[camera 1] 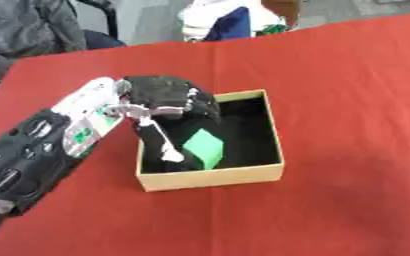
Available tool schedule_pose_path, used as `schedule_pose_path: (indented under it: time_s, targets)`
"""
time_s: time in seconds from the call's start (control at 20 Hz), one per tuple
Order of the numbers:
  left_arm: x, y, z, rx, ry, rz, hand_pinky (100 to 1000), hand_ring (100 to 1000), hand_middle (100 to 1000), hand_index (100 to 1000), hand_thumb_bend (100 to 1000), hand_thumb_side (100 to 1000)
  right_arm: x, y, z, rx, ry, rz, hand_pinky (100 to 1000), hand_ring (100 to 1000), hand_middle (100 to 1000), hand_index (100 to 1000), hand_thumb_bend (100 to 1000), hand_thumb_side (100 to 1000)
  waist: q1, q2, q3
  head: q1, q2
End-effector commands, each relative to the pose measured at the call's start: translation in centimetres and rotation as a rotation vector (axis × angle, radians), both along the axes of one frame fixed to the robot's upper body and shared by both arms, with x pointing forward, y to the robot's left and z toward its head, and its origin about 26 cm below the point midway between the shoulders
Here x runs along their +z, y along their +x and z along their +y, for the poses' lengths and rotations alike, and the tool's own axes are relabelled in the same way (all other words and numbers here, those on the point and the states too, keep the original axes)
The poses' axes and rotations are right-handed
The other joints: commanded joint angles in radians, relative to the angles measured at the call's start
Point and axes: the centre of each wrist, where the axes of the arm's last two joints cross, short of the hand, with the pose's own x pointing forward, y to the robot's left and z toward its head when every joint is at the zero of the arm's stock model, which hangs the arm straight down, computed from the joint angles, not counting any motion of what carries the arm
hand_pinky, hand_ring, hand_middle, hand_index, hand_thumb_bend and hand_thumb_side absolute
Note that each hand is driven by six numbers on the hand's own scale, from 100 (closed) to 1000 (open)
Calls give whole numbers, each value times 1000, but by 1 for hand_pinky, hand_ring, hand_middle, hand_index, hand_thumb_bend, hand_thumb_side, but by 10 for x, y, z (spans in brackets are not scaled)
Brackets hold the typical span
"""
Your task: Pick up objects on the table and place them in the box.
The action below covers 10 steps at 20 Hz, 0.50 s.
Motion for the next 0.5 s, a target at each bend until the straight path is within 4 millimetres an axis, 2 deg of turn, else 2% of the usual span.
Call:
schedule_pose_path:
  time_s: [0.05, 0.1, 0.15, 0.25, 0.4, 0.45, 0.5]
  targets:
    - [26, -13, 15, 34, -56, -131, 832, 831, 818, 868, 486, 477, 8, -1, -1, -3, -8, -30, 533, 756, 502, 835, 100, 532, -9, -18, 3, -3, -14]
    - [30, -18, 18, 43, -91, -160, 830, 829, 815, 867, 475, 468, 8, -1, -1, -3, -7, -31, 533, 756, 502, 835, 100, 532, -9, -18, 5, -4, -16]
    - [33, -23, 21, 53, -129, -184, 814, 810, 795, 863, 406, 437, 8, -1, -1, -3, -7, -31, 533, 757, 502, 835, 100, 533, -10, -17, 7, -5, -18]
    - [37, -34, 30, 78, -261, -225, 798, 794, 779, 858, 366, 430, 8, -1, -1, -6, -4, -32, 533, 757, 502, 835, 100, 533, -12, -14, 12, -6, -18]
    - [34, -50, 39, 98, -547, -249, 764, 757, 736, 845, 265, 406, 9, -1, -2, -12, 1, -36, 533, 757, 502, 835, 100, 534, -15, -11, 21, -10, -20]
    - [31, -55, 42, 101, -660, -251, 749, 743, 717, 839, 163, 440, 9, -1, -2, -14, 3, -36, 533, 757, 502, 835, 100, 536, -17, -10, 24, -13, -21]
    - [28, -61, 45, 103, -778, -253, 744, 738, 710, 835, 202, 396, 9, -1, -2, -16, 5, -37, 533, 757, 502, 835, 100, 535, -18, -8, 28, -15, -21]
